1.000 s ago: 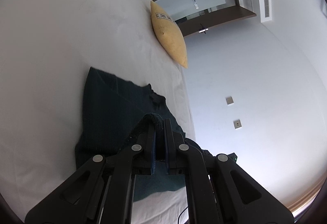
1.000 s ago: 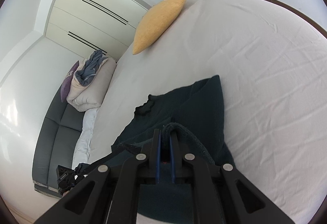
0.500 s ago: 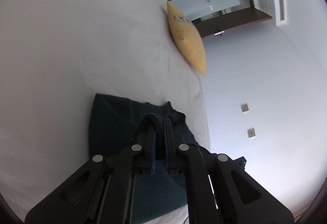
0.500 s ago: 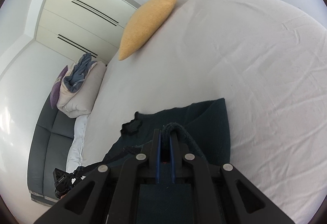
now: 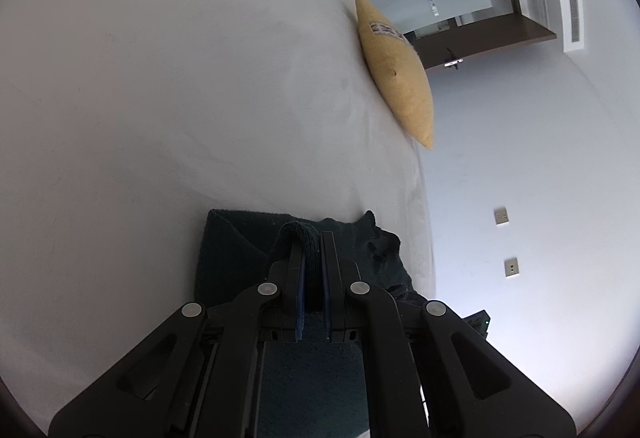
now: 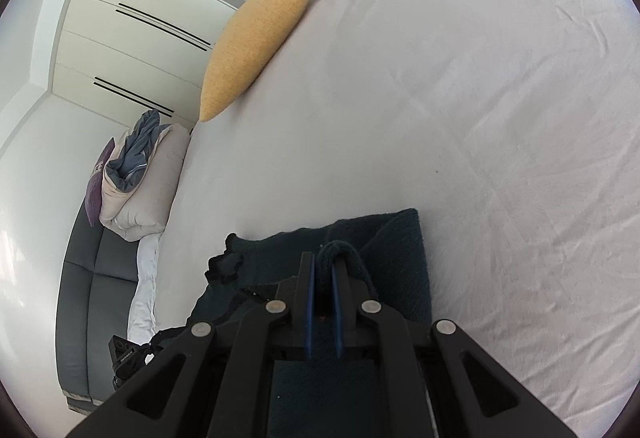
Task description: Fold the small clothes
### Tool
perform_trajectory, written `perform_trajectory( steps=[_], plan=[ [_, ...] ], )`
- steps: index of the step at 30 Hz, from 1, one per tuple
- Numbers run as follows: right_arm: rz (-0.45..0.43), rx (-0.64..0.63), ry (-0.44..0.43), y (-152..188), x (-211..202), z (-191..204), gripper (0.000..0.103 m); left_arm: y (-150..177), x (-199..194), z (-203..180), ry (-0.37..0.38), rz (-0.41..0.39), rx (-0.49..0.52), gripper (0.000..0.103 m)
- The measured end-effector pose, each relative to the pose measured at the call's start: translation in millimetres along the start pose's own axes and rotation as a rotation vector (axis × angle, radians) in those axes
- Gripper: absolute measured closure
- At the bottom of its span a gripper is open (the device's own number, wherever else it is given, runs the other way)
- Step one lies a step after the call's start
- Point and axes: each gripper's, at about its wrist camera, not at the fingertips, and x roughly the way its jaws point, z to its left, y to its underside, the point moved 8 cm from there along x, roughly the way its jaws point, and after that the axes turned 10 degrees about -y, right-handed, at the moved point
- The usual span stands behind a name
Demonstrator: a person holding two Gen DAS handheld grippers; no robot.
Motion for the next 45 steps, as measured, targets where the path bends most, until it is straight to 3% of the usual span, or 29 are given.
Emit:
perform_trajectory(
  steps=[10, 15, 17, 24, 26, 27, 29, 31, 34, 39, 42, 45],
  plan=[
    [-0.005, 0.001, 0.005, -8, 10, 2, 0.094, -20, 14, 7, -0.025, -0.008, -0.027, 0.098],
    [0.002, 0.021, 0.027, -8, 19, -5, 0.094, -22, 38, 25, -0.054, 0.057, -0.062, 0.098],
    [0.002, 0.036, 0.034, -8, 21, -9, 0.094, -24, 42, 28, -0.031, 0.059, -0.081, 0.097],
    [-0.001, 0.035, 0.039, -10, 27, -7, 0.093, -43, 31, 35, -0.062, -0.033, -0.113, 0.097],
    [-0.005, 0.051, 0.027, -11, 27, -8, 0.086, -50, 21, 39, -0.068, -0.069, -0.135, 0.097],
    [-0.007, 0.058, 0.012, -12, 27, -7, 0.081, -52, 15, 37, -0.078, -0.090, -0.122, 0.097],
    [-0.031, 0.059, -0.013, -15, 25, -4, 0.064, -51, 6, 25, -0.080, -0.113, -0.083, 0.097],
    [-0.047, 0.038, -0.002, -17, 25, 0, 0.063, -44, 3, 5, -0.060, -0.108, -0.036, 0.097],
    [-0.047, 0.015, 0.018, -17, 23, 4, 0.063, -17, 9, -37, -0.041, -0.082, 0.118, 0.097],
    [-0.128, 0.003, 0.071, -20, -7, 2, 0.063, 29, 43, -52, -0.158, -0.014, 0.306, 0.097],
    [-0.154, -0.029, 0.111, -16, -31, 0, 0.061, 43, 50, -30, -0.208, 0.003, 0.293, 0.097],
    [-0.146, -0.066, 0.130, -5, -47, -1, 0.061, 50, 52, -11, -0.191, 0.009, 0.255, 0.097]
  ],
)
